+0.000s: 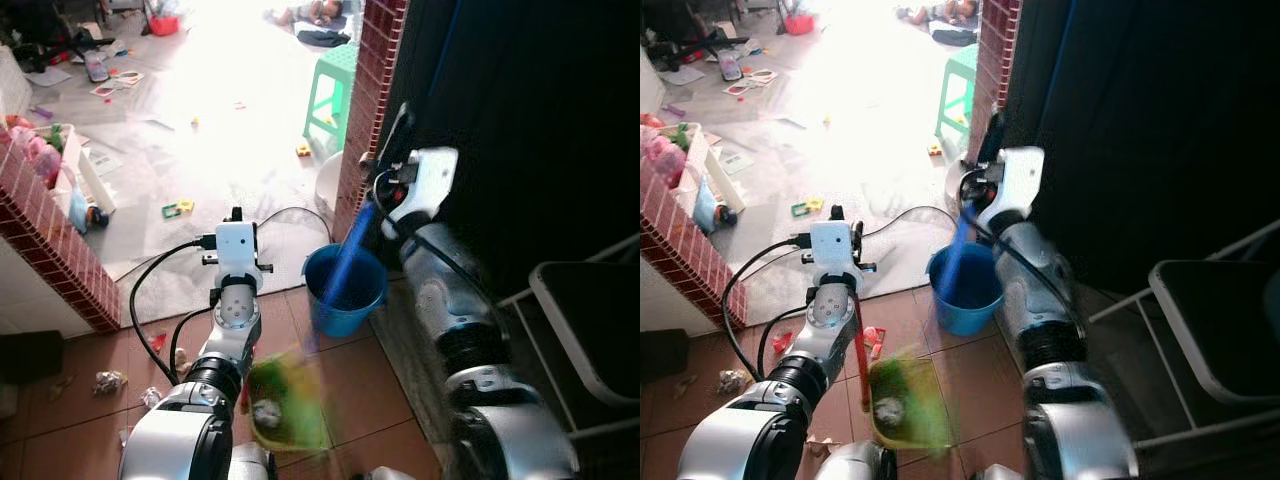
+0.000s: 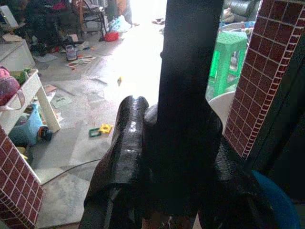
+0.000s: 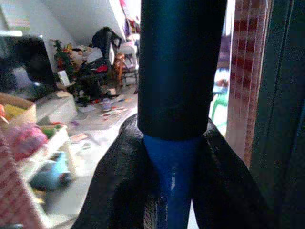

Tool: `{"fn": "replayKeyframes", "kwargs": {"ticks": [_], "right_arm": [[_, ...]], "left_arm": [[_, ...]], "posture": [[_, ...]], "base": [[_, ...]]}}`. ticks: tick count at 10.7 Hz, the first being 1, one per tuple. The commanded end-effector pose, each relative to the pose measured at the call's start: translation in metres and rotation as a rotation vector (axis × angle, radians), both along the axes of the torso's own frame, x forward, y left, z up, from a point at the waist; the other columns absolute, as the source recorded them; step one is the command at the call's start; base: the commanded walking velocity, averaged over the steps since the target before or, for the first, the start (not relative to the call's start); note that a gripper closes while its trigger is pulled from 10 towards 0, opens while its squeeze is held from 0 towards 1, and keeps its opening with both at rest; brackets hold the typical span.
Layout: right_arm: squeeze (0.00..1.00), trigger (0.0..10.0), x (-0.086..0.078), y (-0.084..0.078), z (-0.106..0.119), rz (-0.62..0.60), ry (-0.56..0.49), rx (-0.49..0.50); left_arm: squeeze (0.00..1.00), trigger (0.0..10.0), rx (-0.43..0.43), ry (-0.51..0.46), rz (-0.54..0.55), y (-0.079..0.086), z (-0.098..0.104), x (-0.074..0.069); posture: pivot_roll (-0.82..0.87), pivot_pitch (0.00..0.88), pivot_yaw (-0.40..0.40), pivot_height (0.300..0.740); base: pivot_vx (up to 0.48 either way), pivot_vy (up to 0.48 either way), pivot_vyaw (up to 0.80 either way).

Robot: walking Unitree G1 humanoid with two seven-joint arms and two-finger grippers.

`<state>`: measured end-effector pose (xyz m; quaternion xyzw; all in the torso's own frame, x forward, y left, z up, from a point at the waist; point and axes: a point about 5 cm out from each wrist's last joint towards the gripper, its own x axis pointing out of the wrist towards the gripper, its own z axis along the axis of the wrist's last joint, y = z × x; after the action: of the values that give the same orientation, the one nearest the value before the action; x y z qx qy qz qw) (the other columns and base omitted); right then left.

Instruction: Sweep floor

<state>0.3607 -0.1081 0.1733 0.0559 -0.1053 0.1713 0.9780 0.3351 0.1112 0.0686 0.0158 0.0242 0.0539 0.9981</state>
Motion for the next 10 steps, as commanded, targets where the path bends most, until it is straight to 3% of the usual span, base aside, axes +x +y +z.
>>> {"fn": "replayKeyframes", "kwargs": {"ticks": [1,2,3,5,6,7,10], "right_arm": [[0.00,10.0,-0.003,-0.009,0.017,-0.035,-0.105,-0.035],[0.00,10.0,-0.004,-0.013,0.014,-0.048,-0.096,-0.043],[0.00,10.0,-0.010,-0.028,0.002,-0.096,-0.074,-0.089],[0.00,10.0,-0.015,-0.039,-0.009,-0.144,-0.053,-0.132],[0.00,10.0,-0.019,-0.042,-0.015,-0.161,-0.038,-0.149],[0.00,10.0,-0.021,-0.044,-0.019,-0.180,-0.029,-0.162],[0.00,10.0,-0.029,-0.053,-0.039,-0.258,0.025,-0.226]], "left_arm": [[0.00,10.0,-0.063,0.034,-0.025,-0.008,-0.007,-0.004],[0.00,10.0,-0.077,0.034,-0.027,-0.008,-0.007,-0.004],[0.00,10.0,-0.081,0.036,-0.019,-0.006,-0.008,-0.004],[0.00,10.0,-0.044,0.075,-0.003,0.000,-0.008,-0.001],[0.00,10.0,-0.087,0.025,-0.101,0.003,-0.002,0.000],[0.00,10.0,-0.078,0.005,-0.084,0.007,0.000,0.000],[0.00,10.0,-0.059,-0.162,0.009,0.034,0.032,0.000]], "posture": [[0.01,0.000,-0.038,0.740],[0.01,0.000,-0.038,0.740],[0.01,0.000,-0.038,0.740],[0.00,0.000,-0.033,0.740],[0.00,0.000,-0.032,0.740],[0.00,0.000,-0.031,0.740],[0.00,0.000,-0.029,0.740]], "base": [[0.000,0.000,0.00],[0.000,0.000,0.00],[0.000,0.000,0.00],[0.000,0.000,0.00],[0.000,0.000,0.00],[0.000,0.000,0.00],[0.000,0.000,0.00]]}}
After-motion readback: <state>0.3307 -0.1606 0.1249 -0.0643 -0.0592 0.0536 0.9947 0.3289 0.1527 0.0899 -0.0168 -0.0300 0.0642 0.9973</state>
